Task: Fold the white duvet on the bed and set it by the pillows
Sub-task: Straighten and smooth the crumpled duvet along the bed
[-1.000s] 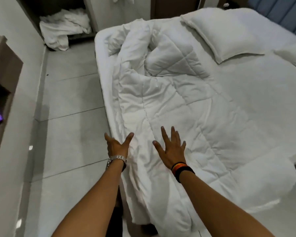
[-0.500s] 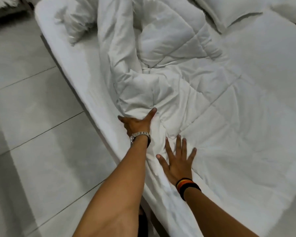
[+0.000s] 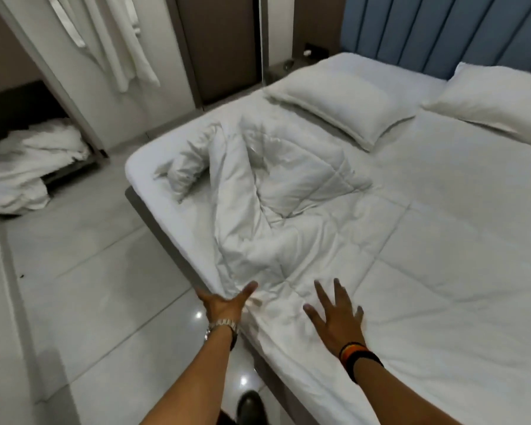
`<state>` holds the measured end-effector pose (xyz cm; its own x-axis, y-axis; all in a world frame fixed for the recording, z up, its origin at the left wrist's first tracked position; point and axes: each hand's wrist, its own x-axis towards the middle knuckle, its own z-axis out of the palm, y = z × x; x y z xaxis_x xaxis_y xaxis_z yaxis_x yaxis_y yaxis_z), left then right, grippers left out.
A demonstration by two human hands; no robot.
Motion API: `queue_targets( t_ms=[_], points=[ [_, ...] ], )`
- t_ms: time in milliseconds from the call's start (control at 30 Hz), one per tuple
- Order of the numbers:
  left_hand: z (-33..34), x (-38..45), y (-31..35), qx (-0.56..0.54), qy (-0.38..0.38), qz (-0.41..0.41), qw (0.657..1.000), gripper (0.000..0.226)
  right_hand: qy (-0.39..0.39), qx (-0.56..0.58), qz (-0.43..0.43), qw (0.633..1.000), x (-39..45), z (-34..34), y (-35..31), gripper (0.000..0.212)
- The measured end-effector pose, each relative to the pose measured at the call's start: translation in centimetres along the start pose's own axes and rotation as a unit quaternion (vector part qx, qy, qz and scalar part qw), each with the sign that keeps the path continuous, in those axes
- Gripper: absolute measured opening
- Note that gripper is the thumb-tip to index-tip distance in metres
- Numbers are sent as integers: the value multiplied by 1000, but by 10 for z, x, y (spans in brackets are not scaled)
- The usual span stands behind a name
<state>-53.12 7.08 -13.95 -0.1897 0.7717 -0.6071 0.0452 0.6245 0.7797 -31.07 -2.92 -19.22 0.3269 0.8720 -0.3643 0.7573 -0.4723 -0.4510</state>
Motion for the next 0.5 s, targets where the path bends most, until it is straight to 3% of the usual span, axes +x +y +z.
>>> queue_targets(
  t_ms=[100,233,333,500],
  points=[
    [-5,49,75,-10,35,81,996,175,88,74,-50,992,50,-36,-66,72],
    [16,137,173,14,44,113,993,161,147,105,-108,977,133,-50,-155,70],
    [45,227,226,24,35,101,994,169,127,117,-86,981,205,-27,-205,74],
    [103,342,284,117,0,101,988,178,36,104,-21,994,293,30,-251,104]
  ],
)
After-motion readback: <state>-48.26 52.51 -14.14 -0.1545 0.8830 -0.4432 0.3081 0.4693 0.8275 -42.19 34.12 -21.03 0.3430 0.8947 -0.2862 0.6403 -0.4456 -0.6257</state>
